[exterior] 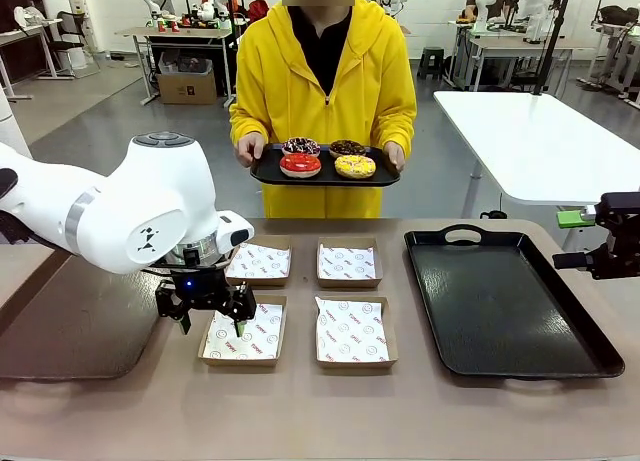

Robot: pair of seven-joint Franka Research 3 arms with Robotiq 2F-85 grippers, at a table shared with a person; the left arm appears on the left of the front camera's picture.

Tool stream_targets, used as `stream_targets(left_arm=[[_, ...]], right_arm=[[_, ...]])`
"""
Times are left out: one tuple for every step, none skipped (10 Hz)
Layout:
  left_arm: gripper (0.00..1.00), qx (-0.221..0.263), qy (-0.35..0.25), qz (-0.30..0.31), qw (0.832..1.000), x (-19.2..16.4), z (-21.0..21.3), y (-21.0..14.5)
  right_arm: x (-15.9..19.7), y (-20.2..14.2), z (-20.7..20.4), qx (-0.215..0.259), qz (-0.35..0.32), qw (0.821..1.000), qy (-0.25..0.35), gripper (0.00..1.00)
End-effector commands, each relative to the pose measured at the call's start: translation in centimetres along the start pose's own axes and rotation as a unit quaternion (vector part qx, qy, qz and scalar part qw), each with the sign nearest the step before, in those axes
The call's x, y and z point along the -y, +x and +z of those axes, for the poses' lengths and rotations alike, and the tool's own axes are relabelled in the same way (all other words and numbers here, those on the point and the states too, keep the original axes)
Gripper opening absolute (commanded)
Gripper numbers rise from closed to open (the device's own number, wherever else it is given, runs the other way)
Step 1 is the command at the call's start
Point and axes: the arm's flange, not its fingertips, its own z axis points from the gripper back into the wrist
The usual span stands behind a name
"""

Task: Individually package the donuts and arrange them on the tray.
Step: Pick up one Paper togo box.

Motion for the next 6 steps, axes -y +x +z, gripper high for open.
stream_targets(left_arm=[[1.00,0.020,0.014,0.009,1.000,0.57,-0.60,0.64],[1.00,0.024,0.016,0.013,0.999,0.58,-0.66,0.74],[0.75,0.035,0.013,0.020,0.999,0.52,-0.72,0.82],[0.44,0.040,0.018,0.021,0.999,0.48,-0.77,0.89],[0.19,0.042,0.020,0.023,0.999,0.51,-0.79,0.94],[0.00,0.044,0.022,0.027,0.998,0.52,-0.83,1.01]], right_arm=[[0.05,0.12,-0.09,0.005,0.003,1.000,0.009,1.00],[0.05,0.12,-0.09,0.005,0.003,1.000,0.009,1.00],[0.05,0.12,-0.09,0.005,0.003,1.000,0.009,1.00],[0.05,0.12,-0.09,0.005,0.003,1.000,0.009,1.00],[0.05,0.12,-0.09,0.005,0.003,1.000,0.009,1.00],[0.05,0.12,-0.09,0.005,0.003,1.000,0.009,1.00]])
